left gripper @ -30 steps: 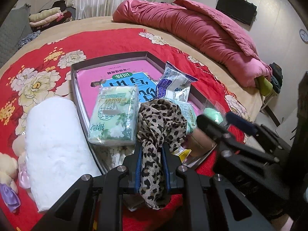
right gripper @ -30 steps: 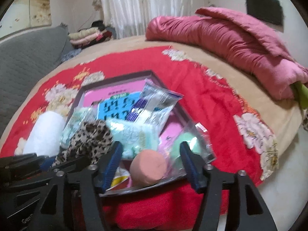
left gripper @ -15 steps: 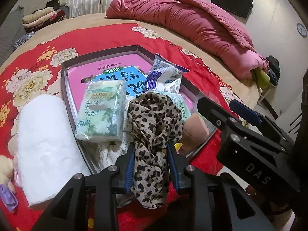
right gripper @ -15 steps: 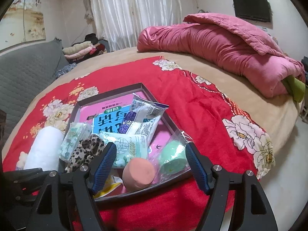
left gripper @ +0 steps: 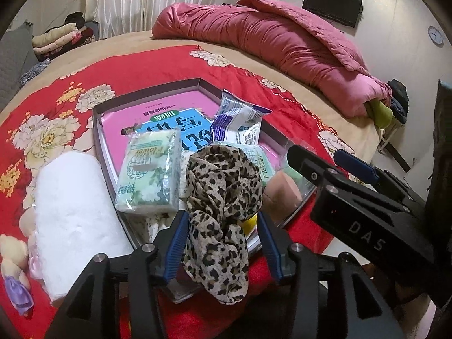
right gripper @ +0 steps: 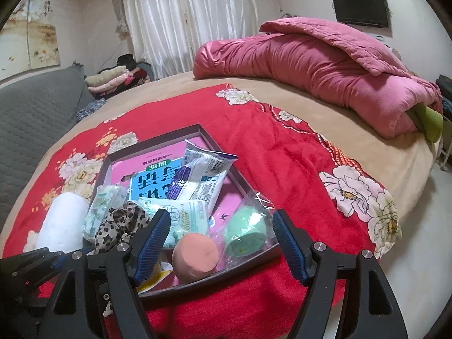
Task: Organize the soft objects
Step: 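Open the left tool to drop the scrunchie into the tray, then move both open tools back to the two plush teddy bears beside the tray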
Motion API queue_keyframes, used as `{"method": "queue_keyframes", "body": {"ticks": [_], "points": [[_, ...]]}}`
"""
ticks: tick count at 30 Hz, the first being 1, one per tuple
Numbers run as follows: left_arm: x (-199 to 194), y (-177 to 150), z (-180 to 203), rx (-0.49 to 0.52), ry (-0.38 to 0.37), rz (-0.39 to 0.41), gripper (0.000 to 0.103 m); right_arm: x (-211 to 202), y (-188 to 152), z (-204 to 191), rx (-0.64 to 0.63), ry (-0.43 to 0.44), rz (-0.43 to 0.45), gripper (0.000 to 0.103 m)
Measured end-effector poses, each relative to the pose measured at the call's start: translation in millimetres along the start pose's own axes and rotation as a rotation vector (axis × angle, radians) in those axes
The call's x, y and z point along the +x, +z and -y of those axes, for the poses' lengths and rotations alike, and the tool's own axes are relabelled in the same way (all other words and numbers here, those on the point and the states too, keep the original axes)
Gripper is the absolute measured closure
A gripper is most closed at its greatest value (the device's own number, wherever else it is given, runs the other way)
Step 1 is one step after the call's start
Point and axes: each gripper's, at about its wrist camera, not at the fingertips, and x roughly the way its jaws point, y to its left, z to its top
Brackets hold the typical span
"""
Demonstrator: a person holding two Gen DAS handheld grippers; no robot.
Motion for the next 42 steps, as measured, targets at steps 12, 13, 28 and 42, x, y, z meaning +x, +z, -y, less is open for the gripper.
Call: {"method": "queue_keyframes", "body": {"ticks": [12, 13, 28, 42], "points": [[-11, 4, -15, -0.036, -0.017, 0.035, 0.045, 1, 0, 3, 0.016, -0.013, -0.002, 0.027], [-11, 4, -15, -0.037, -0.016, 0.034, 0.045, 1, 0, 3, 0.015, -0.013, -0.001, 0.027], [-25, -3, -16, -0.041, -0.007, 0.054, 0.045, 3, -1, 3, 0.015, -0.011, -0.007, 0.027], [-33, -5, -13, -0.036, 0.008, 0.059, 0.038, 7, -2, 7, 0.033, 0.0, -0.021, 0.026]]}}
